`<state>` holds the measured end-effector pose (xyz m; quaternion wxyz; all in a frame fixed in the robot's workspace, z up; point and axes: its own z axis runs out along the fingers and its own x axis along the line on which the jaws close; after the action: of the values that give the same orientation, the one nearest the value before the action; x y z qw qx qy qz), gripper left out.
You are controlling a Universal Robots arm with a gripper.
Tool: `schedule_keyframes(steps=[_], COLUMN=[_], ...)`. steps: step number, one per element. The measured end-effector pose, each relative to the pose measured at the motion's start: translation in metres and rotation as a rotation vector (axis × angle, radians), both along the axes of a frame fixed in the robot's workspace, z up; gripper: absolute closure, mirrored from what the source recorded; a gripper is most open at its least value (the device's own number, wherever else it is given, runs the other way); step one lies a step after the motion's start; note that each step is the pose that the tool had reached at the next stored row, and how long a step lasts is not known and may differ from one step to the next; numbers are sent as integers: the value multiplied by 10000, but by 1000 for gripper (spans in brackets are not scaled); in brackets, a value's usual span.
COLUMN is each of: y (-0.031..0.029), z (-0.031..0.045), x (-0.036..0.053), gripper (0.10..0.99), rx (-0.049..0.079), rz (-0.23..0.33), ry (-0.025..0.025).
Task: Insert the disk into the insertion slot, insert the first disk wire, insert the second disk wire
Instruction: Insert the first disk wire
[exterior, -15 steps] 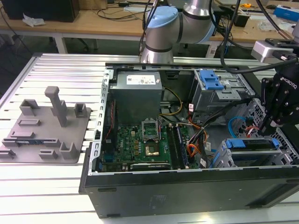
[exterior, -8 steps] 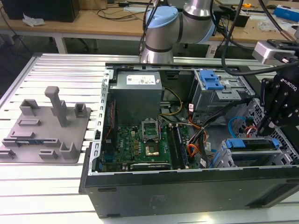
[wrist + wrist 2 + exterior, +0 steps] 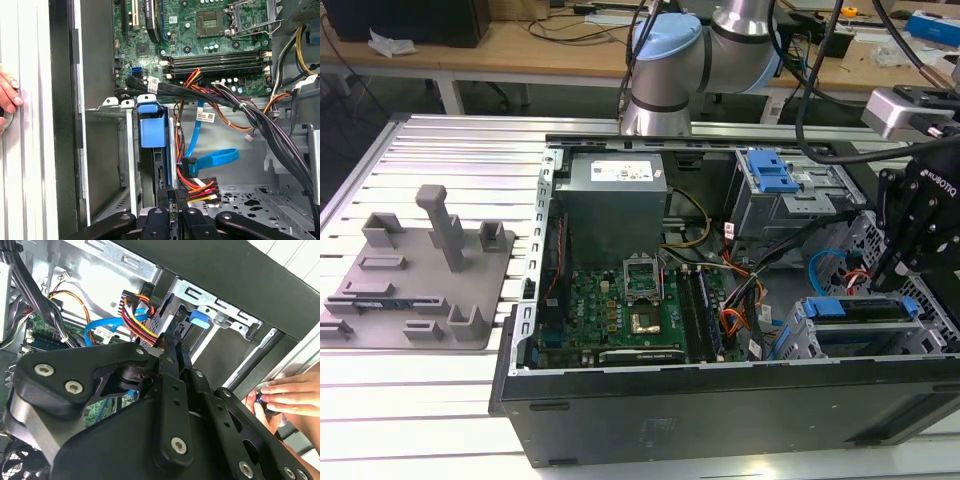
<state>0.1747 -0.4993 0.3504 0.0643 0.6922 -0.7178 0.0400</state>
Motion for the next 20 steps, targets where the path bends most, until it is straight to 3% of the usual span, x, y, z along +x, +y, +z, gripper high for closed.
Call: schedule_keyframes(steps=[8,12,20], y=[-1,-12,-15], z=[-2,-9,-15], x=[0,0,0], gripper=[922,922,922], rx=[-2,-2,2], rz=[61,96,97], ry=[-4,-45,-58])
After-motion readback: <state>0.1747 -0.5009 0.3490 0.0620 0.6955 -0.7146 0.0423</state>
